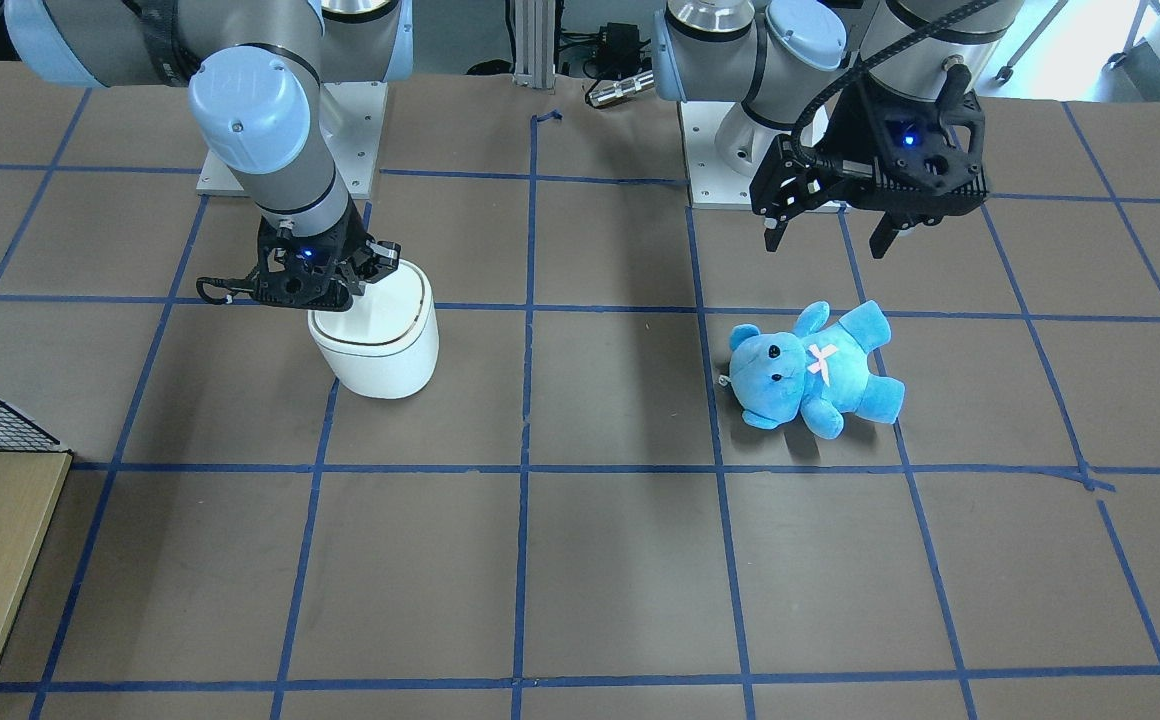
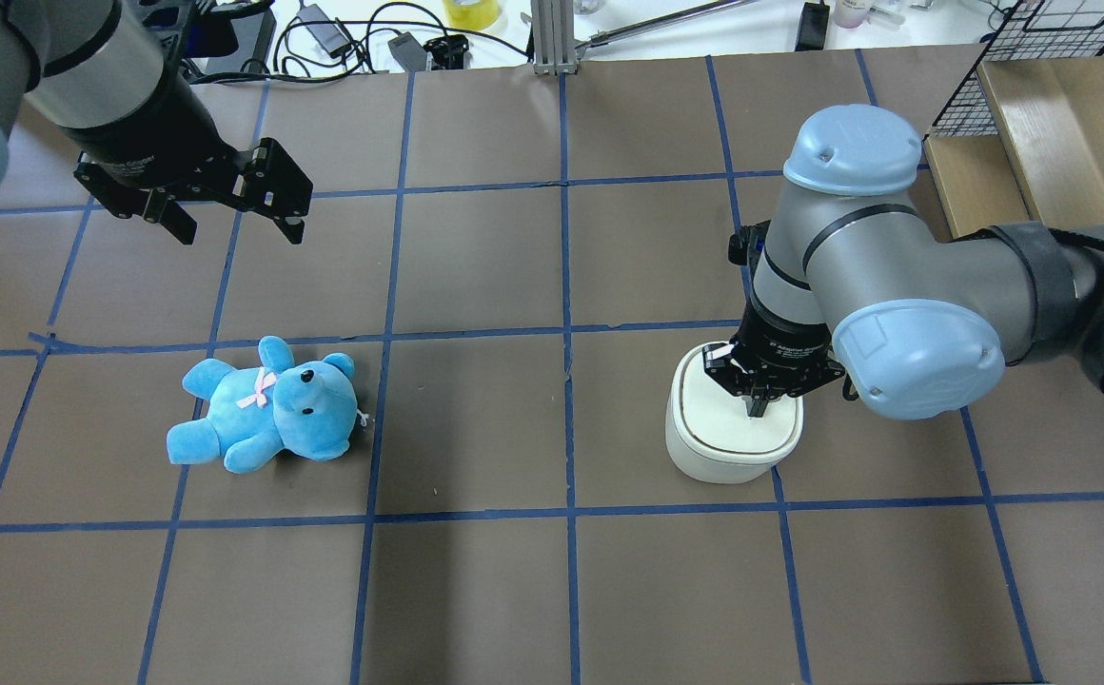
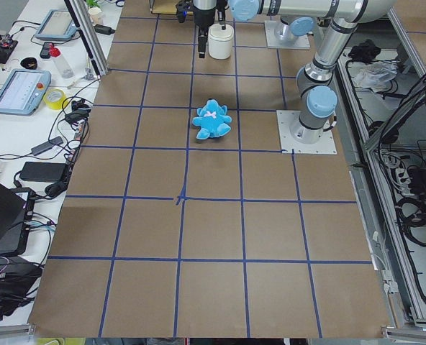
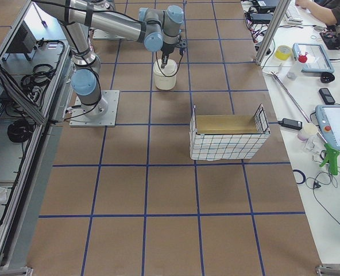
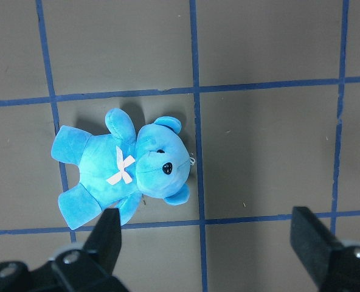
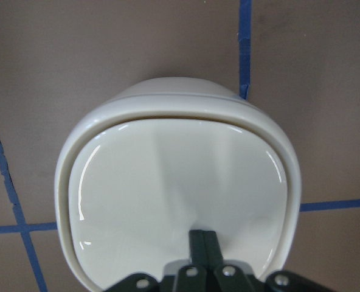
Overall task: Open trash can with right arm
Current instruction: 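Lower the right gripper onto the lid's edge nearest the robot, then lift the right gripper to tip the lid open upward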
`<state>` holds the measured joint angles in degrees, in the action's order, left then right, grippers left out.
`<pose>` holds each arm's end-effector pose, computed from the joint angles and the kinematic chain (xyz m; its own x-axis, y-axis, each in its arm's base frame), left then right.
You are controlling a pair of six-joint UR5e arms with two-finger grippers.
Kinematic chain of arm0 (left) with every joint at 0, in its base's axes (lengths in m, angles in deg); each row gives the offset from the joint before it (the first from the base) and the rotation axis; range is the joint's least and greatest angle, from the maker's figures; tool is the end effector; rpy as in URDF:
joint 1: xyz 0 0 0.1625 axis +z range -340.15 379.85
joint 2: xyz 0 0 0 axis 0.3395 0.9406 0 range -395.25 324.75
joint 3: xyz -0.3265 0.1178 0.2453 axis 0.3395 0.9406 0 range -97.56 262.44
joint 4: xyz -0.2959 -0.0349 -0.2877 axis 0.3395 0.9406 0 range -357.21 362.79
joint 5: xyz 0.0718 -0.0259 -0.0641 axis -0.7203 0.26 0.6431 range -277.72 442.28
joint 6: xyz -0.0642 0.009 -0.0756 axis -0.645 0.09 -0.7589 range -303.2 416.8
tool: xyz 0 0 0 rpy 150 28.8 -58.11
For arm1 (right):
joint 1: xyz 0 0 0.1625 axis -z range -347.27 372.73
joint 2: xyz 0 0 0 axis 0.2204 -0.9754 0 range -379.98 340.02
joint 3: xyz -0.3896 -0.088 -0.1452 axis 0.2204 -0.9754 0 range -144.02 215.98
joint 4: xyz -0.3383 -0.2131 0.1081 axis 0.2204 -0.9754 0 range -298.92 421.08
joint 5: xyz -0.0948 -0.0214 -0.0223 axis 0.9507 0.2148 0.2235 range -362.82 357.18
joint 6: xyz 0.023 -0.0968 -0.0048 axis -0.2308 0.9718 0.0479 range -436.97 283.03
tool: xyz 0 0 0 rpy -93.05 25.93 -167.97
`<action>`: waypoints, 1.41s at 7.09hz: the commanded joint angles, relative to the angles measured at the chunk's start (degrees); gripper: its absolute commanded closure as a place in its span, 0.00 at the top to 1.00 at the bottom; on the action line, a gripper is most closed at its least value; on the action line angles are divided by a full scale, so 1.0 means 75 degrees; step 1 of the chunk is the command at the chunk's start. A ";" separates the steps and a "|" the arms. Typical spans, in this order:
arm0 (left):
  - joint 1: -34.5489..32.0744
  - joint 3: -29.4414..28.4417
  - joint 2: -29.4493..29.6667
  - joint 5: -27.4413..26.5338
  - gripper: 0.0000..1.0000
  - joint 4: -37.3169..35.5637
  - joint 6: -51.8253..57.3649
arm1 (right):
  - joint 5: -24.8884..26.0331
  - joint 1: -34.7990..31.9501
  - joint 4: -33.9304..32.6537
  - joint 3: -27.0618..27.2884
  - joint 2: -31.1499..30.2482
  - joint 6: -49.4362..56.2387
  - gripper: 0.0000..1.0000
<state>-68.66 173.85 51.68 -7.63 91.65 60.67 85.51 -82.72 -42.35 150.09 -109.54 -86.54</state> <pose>-0.1210 -0.4770 0.5037 -0.9991 0.0416 -0.0018 0.0416 0.9979 -0.0489 0.1772 -0.4237 0.3076 -0.9972 0.0743 0.0037 0.0736 0.9781 0.1948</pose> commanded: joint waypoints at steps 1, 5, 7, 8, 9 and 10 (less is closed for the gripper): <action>0.0000 0.0000 0.0000 0.0000 1.00 0.0000 0.0000 | 0.0000 0.0001 -0.0025 0.0009 0.0035 -0.0059 0.00; 0.0000 0.0000 0.0000 0.0000 1.00 0.0000 0.0000 | -0.0360 0.0001 0.1137 -0.0631 -0.0104 -0.0433 0.00; 0.0000 0.0000 0.0000 0.0000 1.00 0.0000 0.0000 | -0.0434 -0.0023 0.3398 -0.2455 -0.0141 -0.0423 0.00; 0.0000 0.0000 0.0000 0.0000 1.00 0.0000 0.0000 | -0.0422 -0.0011 0.3617 -0.2916 -0.0141 -0.0399 0.07; 0.0000 0.0000 0.0000 0.0000 1.00 0.0000 0.0000 | -0.0329 0.0024 0.3607 -0.3188 -0.0152 -0.0295 0.20; 0.0000 0.0000 0.0000 0.0000 1.00 0.0000 0.0000 | -0.0270 0.0036 0.3526 -0.3376 -0.0141 0.0078 0.41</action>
<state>-68.66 173.85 51.68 -7.63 91.65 60.67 82.92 -82.63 -16.07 127.35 -110.62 -88.38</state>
